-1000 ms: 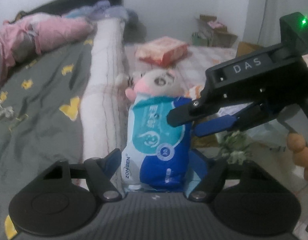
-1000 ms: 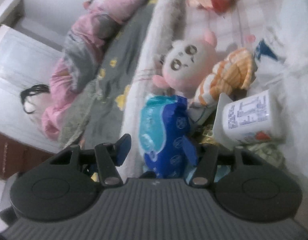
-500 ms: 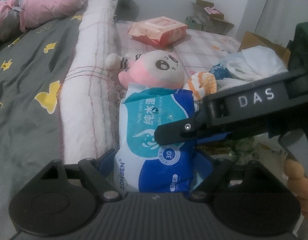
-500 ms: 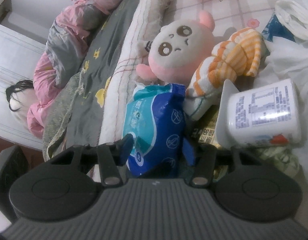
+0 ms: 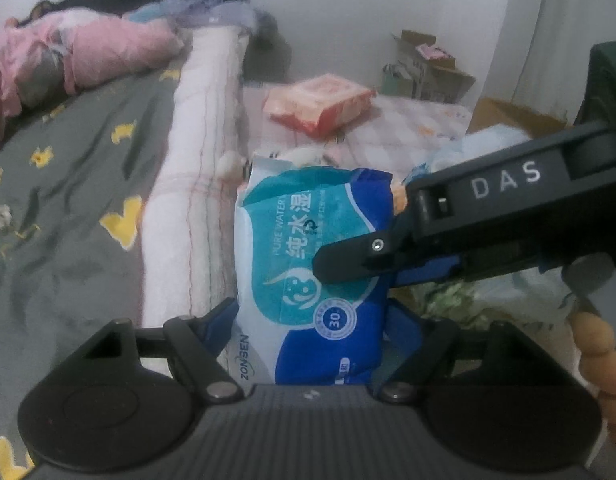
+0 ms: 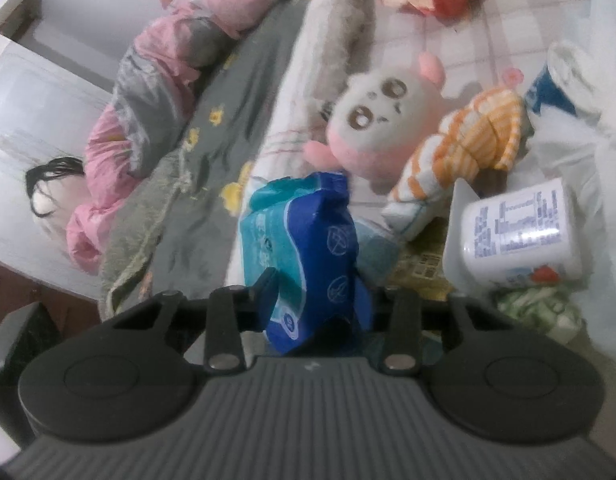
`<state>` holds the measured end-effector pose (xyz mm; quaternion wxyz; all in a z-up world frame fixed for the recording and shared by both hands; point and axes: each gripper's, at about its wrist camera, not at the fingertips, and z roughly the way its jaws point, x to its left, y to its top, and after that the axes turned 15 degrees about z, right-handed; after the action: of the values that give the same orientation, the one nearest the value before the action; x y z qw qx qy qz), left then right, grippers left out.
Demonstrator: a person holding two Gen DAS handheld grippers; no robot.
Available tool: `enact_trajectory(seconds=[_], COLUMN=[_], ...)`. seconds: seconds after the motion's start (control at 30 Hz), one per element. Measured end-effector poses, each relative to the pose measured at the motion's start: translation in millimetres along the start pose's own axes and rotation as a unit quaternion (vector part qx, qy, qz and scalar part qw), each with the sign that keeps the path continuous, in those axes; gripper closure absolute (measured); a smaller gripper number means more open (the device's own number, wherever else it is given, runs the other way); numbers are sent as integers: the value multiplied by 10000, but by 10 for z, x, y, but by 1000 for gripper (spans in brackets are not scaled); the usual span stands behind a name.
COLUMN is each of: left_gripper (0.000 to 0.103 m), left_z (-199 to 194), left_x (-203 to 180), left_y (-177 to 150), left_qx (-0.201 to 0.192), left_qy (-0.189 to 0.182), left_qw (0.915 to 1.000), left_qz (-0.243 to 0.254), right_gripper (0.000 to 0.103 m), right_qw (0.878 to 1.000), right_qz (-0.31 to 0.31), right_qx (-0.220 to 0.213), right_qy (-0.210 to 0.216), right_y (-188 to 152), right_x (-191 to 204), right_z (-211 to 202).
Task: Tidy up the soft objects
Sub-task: 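Carry the blue wet-wipes pack with the right tool into the box and release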
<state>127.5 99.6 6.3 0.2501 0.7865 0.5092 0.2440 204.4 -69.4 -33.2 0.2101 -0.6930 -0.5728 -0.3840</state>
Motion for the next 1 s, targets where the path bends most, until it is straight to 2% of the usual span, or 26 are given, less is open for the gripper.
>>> enact_trajectory(seconds=[0.3, 0.53, 0.63, 0.83, 1.0], left_gripper=[24, 24, 24, 24, 24], left_z=[-517, -729, -730, -600, -285], left_x=[-234, -605, -840, -1510, -2111], left_y=[283, 614, 805, 1247, 1571], left_qx=[-568, -973, -1106, -1402, -1319], left_qy=[301, 301, 121, -479, -1099], left_qw=[9979, 9944, 9928, 9851, 9786], left_qz=[96, 296, 445, 877, 1134], right_gripper=[66, 67, 67, 67, 67], right_qw=[9982, 9939, 9920, 9861, 9803], right_qz=[-263, -332, -274, -57, 253], right_qx=[-338, -722, -947, -1546, -1934], right_qy=[421, 766, 792, 602, 313], right_y=[-50, -1, 51, 182, 333], right_x=[230, 216, 96, -322, -865], right_z=[-563, -1179, -1500, -2275, -2849])
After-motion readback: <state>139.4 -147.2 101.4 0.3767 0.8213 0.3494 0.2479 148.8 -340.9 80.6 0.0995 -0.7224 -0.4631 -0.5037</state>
